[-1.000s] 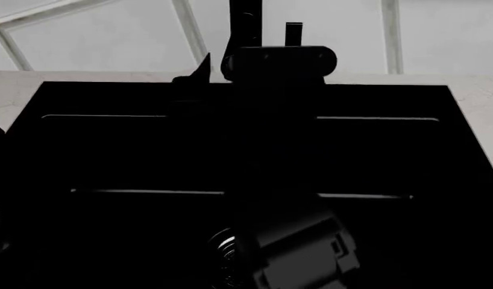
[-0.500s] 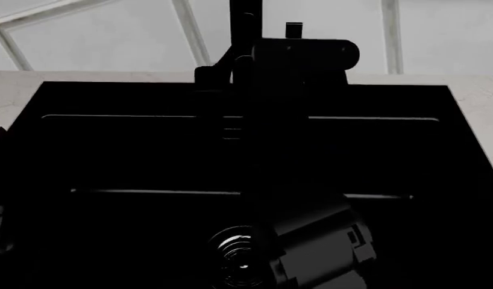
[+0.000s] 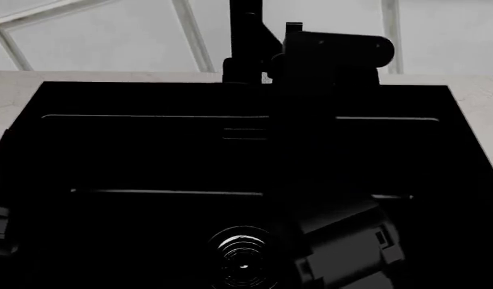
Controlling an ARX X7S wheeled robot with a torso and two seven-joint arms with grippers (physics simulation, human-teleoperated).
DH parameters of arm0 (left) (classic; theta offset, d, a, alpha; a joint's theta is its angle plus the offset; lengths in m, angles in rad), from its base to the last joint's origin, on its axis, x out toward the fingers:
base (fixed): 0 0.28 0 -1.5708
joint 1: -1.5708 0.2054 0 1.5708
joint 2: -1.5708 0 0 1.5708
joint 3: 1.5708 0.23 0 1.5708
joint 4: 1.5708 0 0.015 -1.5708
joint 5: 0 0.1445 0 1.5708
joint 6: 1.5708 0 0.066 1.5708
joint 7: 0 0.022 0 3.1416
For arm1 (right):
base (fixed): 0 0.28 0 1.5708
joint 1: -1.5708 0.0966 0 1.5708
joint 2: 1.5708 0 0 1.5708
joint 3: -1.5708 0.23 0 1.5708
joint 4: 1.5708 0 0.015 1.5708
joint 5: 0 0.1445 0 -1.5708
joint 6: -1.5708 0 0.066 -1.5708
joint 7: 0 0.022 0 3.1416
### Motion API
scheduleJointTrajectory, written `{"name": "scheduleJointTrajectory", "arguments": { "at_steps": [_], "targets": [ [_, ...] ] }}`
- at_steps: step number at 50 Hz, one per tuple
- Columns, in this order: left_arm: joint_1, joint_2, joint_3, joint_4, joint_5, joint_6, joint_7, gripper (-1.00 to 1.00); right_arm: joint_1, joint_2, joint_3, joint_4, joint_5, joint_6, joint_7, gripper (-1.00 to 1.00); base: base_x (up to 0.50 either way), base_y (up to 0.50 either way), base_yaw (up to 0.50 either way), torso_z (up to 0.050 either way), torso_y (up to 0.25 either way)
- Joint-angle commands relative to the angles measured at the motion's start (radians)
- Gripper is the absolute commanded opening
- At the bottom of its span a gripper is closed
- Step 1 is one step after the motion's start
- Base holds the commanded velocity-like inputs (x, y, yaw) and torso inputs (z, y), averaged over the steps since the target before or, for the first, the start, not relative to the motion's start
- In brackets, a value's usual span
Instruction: Turn the sink spout to the right.
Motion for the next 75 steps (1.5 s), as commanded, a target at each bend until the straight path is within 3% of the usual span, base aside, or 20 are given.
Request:
{"name": "scheduleJointTrajectory", "arguments": {
  "at_steps": [1, 44, 75],
  "targets": [
    [-0.003, -0.003, 0.007, -0.001, -0.001, 0.000, -0.001, 1.00, 0.008, 0.017, 0.001, 0.004, 0.003, 0.016, 0.014, 1.00, 0.00, 0.00, 0.00, 0.000, 0.000],
    [-0.006, -0.014, 0.027, -0.005, 0.007, 0.002, -0.012, 1.00, 0.030, 0.078, 0.038, 0.024, 0.014, 0.042, 0.066, 1.00, 0.00, 0.00, 0.00, 0.000, 0.000],
    [-0.007, -0.018, 0.036, -0.016, 0.010, 0.013, -0.013, 1.00, 0.133, 0.030, 0.052, 0.358, -0.011, -0.094, -0.003, 1.00, 0.00, 0.00, 0.00, 0.000, 0.000]
  ]
}}
